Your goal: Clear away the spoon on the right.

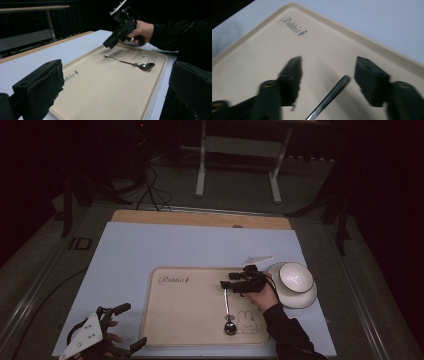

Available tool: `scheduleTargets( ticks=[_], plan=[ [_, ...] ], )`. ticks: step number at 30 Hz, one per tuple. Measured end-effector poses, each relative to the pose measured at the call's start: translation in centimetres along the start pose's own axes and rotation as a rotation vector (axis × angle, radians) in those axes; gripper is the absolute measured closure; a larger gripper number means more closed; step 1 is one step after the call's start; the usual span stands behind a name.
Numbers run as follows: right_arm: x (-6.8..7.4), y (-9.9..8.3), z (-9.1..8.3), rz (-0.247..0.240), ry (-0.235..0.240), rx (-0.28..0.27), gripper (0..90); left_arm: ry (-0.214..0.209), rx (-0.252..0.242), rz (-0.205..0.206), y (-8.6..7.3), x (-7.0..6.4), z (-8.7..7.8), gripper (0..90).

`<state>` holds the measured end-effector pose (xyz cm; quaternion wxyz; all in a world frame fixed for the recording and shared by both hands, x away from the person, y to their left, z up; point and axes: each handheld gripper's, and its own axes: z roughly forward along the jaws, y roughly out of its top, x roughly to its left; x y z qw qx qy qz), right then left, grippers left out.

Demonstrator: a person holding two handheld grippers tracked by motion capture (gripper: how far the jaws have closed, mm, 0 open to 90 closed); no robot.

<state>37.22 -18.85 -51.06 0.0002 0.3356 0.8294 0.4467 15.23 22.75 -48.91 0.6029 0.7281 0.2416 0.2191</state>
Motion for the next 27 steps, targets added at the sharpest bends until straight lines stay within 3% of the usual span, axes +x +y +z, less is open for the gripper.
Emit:
scheduleTargets(
  ticks=[4, 7, 11, 18, 25, 27],
  plan=[
    [0.5, 0.2, -0.4, -0.006, -0.03, -0.025, 16.8, 0.0, -0.001, -0.001, 0.0, 0.0, 0.0, 0.0],
    [1.0, 0.2, -0.9, -0.009, -0.04, -0.042, 13.9, -0.001, -0.001, -0.001, 0.0, 0.0, 0.0, 0.0],
    [1.5, 0.3, -1.8, -0.022, -0.037, -0.048, 13.8, -0.003, -0.001, -0.002, 0.0, 0.0, 0.0, 0.0],
    [2.6, 0.3, -3.4, -0.063, -0.096, -0.062, 13.9, -0.003, -0.001, -0.004, 0.0, 0.0, 0.0, 0.0],
    [3.9, -0.2, -5.3, -0.061, -0.135, -0.096, 14.5, -0.002, -0.003, -0.004, 0.0, 0.0, 0.0, 0.0],
    [4.0, -0.6, -5.9, -0.043, -0.12, -0.114, 14.2, -0.003, -0.004, -0.005, 0.0, 0.0, 0.0, 0.0]
  ],
)
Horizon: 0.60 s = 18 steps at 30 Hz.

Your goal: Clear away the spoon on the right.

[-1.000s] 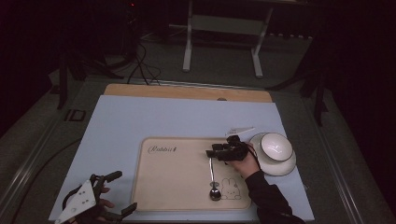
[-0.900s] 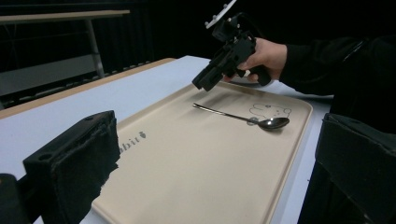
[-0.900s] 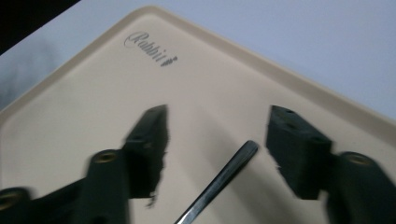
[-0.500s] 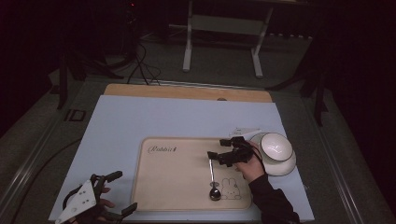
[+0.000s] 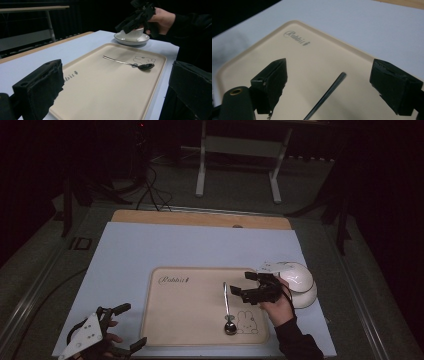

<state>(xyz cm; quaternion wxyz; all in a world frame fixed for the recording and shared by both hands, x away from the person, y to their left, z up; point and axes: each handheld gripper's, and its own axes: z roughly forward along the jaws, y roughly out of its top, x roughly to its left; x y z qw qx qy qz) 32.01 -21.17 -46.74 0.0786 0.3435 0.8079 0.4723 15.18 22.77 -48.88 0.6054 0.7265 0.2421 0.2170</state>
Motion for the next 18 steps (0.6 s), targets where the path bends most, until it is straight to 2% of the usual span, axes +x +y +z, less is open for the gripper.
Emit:
scheduleTargets(
  ticks=[10, 18],
  plan=[
    [0.8, -1.6, -2.9, 0.013, -0.016, -0.047, 14.2, -0.001, 0.002, 0.005, 0.0, -0.1, 0.0, 0.0],
    [1.7, -2.8, -4.0, 0.0, -0.032, -0.056, 14.2, -0.001, 0.001, 0.004, 0.0, -0.1, 0.0, 0.0]
  ],
)
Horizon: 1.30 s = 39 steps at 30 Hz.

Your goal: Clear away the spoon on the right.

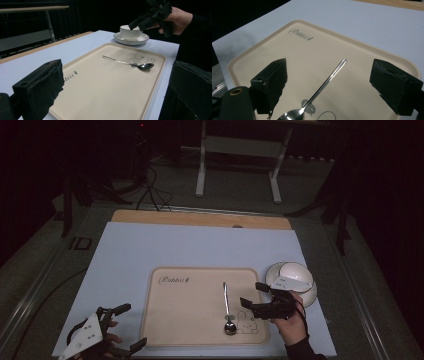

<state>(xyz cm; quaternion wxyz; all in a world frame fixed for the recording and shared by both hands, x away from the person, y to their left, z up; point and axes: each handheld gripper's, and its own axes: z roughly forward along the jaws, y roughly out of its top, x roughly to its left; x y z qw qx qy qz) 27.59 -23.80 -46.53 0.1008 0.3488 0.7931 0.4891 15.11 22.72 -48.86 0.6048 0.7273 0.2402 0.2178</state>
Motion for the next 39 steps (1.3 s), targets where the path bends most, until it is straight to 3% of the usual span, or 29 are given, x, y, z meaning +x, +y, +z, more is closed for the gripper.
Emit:
scheduleTargets(
  ticks=[8, 28, 39],
  plan=[
    [0.5, -1.4, -0.7, -0.014, -0.017, -0.004, 14.2, -0.001, 0.0, 0.001, 0.0, 0.0, 0.0, 0.0],
    [-0.4, -4.9, -2.0, -0.008, -0.06, -0.009, 14.3, -0.007, 0.004, 0.003, 0.0, 0.0, 0.0, 0.0],
    [-1.0, -6.5, -2.4, -0.022, -0.047, -0.022, 14.3, -0.015, 0.01, 0.003, -0.1, 0.0, 0.1, 0.0]
  ],
)
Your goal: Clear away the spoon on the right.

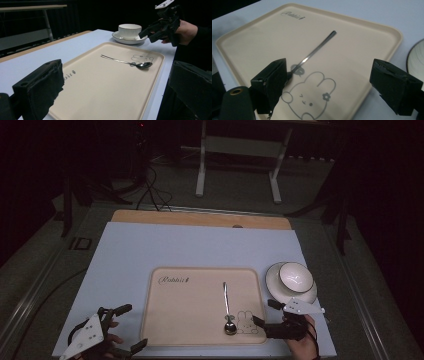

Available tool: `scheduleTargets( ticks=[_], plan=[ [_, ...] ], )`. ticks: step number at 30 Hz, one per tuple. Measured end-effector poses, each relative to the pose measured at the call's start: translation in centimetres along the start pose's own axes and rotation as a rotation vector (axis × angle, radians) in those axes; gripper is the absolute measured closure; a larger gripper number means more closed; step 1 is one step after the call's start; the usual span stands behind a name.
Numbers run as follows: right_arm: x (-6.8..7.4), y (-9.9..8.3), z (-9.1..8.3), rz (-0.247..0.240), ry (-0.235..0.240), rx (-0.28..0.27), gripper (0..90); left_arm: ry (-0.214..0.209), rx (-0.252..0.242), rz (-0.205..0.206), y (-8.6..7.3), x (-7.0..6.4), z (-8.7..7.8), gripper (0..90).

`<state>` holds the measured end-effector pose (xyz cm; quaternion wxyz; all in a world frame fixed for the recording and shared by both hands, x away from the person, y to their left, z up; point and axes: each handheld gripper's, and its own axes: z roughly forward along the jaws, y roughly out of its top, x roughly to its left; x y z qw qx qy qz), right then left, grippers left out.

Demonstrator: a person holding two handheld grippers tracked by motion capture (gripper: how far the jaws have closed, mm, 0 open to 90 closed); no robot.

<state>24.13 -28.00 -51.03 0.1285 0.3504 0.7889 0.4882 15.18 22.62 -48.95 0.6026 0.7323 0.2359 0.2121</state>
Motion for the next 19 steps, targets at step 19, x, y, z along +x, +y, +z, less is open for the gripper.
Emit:
scheduleTargets(
  ticks=[19],
  plan=[
    [-0.74, -0.76, 0.7, 0.039, -0.005, 0.022, 14.3, -0.005, 0.003, -0.012, -0.08, 0.15, 0.03, 0.0]
  ],
)
